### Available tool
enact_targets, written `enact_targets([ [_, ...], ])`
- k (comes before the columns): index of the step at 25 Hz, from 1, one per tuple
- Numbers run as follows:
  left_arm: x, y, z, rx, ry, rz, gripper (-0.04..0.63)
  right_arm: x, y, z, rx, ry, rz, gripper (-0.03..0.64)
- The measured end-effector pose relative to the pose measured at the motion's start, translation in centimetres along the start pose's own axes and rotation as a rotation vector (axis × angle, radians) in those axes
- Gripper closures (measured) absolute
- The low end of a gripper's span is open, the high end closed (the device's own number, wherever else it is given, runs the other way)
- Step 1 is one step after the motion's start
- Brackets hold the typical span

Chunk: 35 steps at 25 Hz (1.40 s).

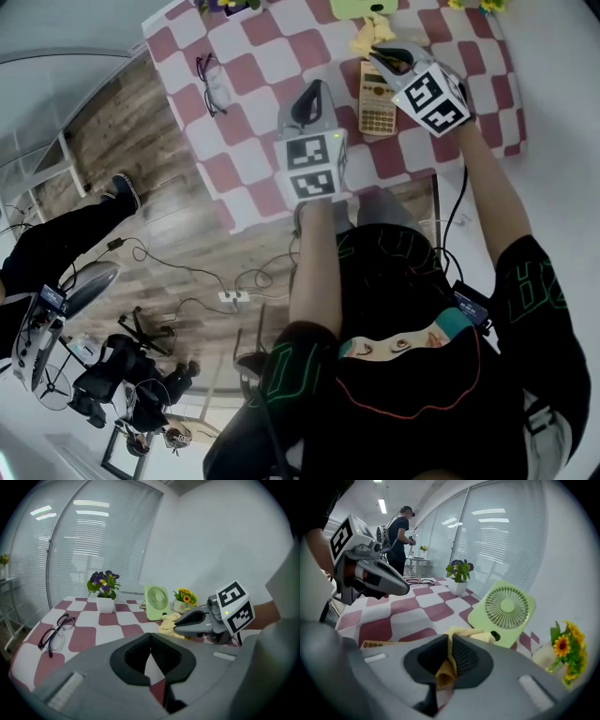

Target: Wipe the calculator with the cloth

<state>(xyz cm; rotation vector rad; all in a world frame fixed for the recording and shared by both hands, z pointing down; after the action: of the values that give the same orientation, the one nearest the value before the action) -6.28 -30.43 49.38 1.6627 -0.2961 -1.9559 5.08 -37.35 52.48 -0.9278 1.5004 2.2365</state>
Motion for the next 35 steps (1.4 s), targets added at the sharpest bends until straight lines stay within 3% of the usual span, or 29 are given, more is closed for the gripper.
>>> enact_targets([
  [9, -0.8, -0.4, 0.6, 0.052, -0.055, -0.011, 0.584, -0.5, -0.6, 2.4, 0.071, 0.044, -0.019, 0.588],
  [26, -2.1, -1.9, -1.9, 0.063, -0.061, -0.011, 0.584, -1.9, -4.3, 8.1, 0.181, 0.032, -0.055, 0.588],
  [35, -3.0, -3.4, -1.4, 0.109, -0.072, -0.017, 0.584, -2.6, -6.0, 11.9, 0.25, 0.013, -0.064, 0.588],
])
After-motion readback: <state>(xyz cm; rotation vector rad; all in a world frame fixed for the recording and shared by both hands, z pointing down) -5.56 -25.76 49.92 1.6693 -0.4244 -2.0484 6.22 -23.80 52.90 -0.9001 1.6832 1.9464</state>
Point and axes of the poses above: the fingertips, and each gripper's own axes: y forward along the fingers, z to its left, x out of its top, the point moved 2 cm from there along -y, backward along the fingers
